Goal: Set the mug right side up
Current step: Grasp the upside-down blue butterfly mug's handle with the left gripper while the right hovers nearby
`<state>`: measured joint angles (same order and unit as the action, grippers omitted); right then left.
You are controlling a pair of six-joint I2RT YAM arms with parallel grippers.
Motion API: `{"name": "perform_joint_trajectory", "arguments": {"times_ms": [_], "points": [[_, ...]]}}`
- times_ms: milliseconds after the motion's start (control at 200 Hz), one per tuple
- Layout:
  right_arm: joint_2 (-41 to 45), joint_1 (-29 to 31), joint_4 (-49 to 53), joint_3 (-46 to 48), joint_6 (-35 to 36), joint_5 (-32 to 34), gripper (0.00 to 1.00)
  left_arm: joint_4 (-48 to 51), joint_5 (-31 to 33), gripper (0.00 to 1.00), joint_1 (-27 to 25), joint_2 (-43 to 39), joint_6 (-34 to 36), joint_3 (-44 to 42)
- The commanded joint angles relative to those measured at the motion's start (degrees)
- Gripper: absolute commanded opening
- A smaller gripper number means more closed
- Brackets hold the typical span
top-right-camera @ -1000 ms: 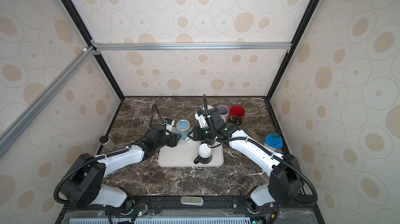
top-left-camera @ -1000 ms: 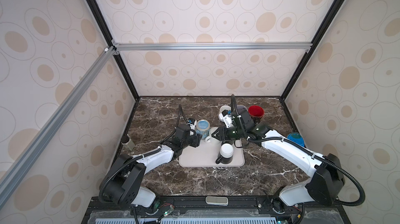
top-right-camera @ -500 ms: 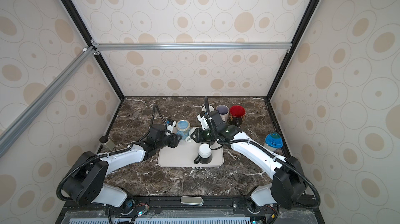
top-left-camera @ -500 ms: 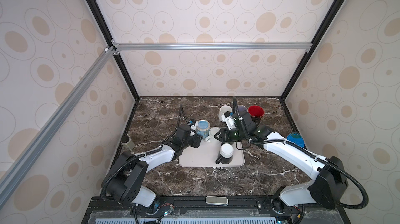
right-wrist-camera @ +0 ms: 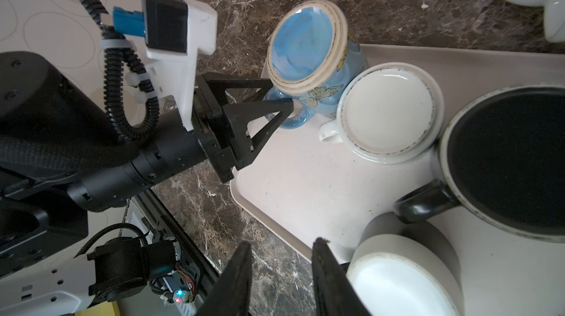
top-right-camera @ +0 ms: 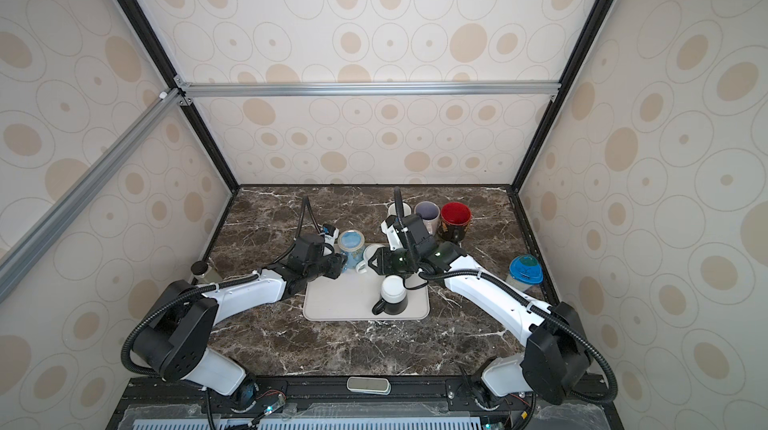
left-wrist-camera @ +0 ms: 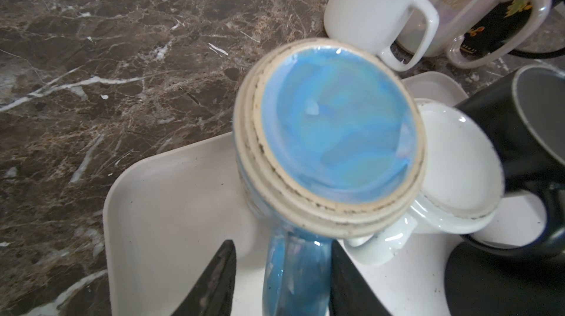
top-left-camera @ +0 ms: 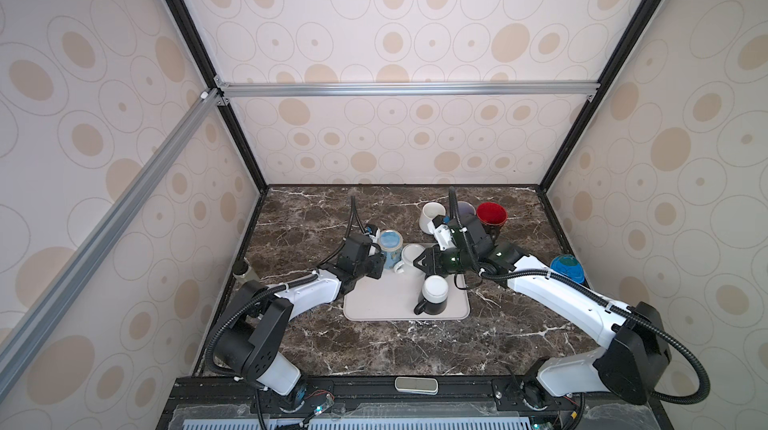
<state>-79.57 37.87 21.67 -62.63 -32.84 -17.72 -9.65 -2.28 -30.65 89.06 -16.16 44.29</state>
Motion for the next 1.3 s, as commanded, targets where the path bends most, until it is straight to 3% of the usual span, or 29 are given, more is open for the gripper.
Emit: {"name": "perform_joint_trajectory", "arguments": {"times_ms": [0, 430, 920, 1110, 1296], "points": [[1.1, 0.5, -0.3, 1.1, 0.3, 1.2, 0.35, 2.3, 2.3, 0.46, -0.2, 0.9, 1.7, 2.7], [0.4, 1.3, 0.3, 1.0, 1.3, 2.7, 0.35, 5.7, 1.9, 0.43, -0.4, 4.2, 2.7, 7.4], [-0.8, 2.0, 0.1, 0.2, 1.7, 2.1, 0.34, 6.5, 1.7, 0.24, -0.7, 3.6, 3.0, 8.7], [-1.9, 3.0, 0.3, -0.8, 2.2, 1.7, 0.34, 7.5, 2.1, 0.00, -0.7, 2.8, 3.2, 9.1], [-2.9, 3.8, -0.2, -1.4, 2.0, 1.4, 0.34, 8.4, 4.1, 0.00, -0.8, 0.7, 3.2, 8.6]]}}
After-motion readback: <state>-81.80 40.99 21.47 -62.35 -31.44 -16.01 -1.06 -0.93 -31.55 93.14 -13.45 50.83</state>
